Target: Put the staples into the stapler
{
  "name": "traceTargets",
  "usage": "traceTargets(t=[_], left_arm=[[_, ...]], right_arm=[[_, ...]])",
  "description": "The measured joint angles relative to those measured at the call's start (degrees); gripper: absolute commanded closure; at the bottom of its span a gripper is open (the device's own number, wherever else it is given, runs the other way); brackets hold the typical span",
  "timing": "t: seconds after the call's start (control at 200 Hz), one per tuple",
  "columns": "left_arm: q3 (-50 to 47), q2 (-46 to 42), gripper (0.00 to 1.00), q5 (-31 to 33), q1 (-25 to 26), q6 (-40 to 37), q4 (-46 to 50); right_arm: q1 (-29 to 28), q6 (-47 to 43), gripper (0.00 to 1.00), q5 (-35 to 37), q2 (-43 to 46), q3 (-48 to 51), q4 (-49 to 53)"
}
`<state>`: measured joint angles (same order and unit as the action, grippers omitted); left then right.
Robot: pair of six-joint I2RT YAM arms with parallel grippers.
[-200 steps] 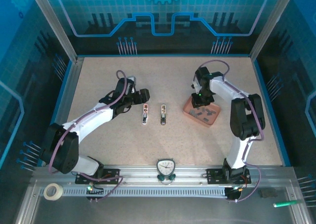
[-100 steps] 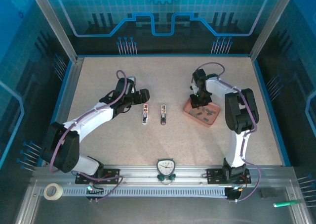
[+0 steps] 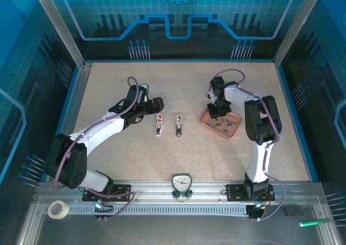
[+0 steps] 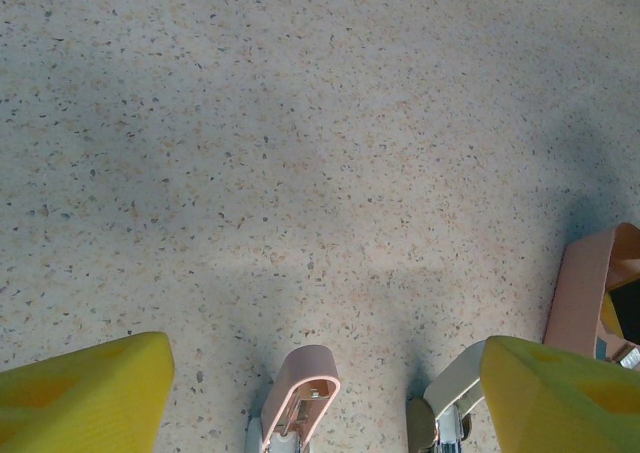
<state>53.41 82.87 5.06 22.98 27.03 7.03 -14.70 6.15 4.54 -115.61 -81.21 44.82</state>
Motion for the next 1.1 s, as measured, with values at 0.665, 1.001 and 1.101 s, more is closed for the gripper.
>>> traceTargets(t=[0.665, 1.001, 1.101], left_arm=[[-7.9, -6.1, 0.18, -0.6, -0.9, 0.5, -3.0], [-10.1, -6.2, 0.18, -3.2, -3.0, 2.7, -4.9], [-10.8, -6.5, 0.18, -3.8, -3.8, 3.0, -5.4]], right_arm=[[-14.6, 19.8, 0.85, 3.0, 30.3, 16.6, -5.8], [-28.7, 37.5, 0.85, 2.9, 27.6, 20.6, -5.5], [-29.5, 40.5, 0.85, 2.5, 24.3, 20.6, -5.9]])
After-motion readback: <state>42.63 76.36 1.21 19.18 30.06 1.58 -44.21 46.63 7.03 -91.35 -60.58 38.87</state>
